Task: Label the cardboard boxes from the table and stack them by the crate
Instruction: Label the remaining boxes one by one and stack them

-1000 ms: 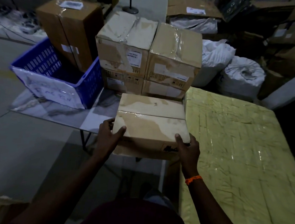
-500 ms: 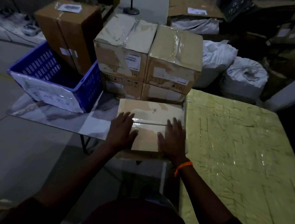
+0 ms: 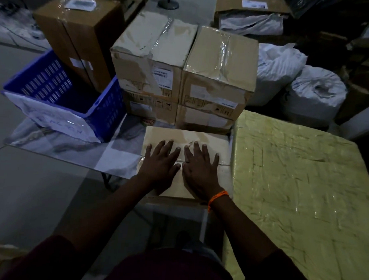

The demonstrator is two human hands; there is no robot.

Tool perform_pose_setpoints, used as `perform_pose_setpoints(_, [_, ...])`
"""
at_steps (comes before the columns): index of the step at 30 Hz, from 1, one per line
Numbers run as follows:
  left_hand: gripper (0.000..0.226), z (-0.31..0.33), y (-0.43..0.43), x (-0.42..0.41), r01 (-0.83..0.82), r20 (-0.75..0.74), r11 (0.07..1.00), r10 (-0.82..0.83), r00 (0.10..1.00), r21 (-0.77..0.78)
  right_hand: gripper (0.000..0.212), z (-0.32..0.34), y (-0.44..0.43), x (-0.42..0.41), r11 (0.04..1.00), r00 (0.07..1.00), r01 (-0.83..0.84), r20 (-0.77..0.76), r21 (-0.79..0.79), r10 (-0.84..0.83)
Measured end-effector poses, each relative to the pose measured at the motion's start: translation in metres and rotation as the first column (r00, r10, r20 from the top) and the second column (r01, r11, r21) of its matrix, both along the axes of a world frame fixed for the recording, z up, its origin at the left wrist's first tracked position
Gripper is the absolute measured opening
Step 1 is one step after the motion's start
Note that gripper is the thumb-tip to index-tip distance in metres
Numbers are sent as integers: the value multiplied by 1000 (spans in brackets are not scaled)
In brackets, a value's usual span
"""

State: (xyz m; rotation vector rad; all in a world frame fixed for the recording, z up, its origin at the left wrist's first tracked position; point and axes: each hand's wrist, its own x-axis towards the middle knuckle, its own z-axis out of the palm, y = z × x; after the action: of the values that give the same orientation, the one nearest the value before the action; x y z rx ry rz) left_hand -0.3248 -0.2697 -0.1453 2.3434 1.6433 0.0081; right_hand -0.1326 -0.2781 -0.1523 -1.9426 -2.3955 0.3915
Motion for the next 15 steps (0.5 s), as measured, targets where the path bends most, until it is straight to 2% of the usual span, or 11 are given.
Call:
perform_pose_setpoints(5, [83,0,-6,-4,-6,-30,1000,6,1000,22,66,2,-1,12,999,999,-32,-33,-30,31])
perform_pose_setpoints(12, [83,-20,-34,-28,-32,-17,987,36,999,160,75,-12,-32,45,999,997,17,70,38,-19])
perform_pose_setpoints(15, [83,-21,-34,-26,-13,-18,988,16,1000,157,75,-13,-31,45,999,998,9,62,37,-11])
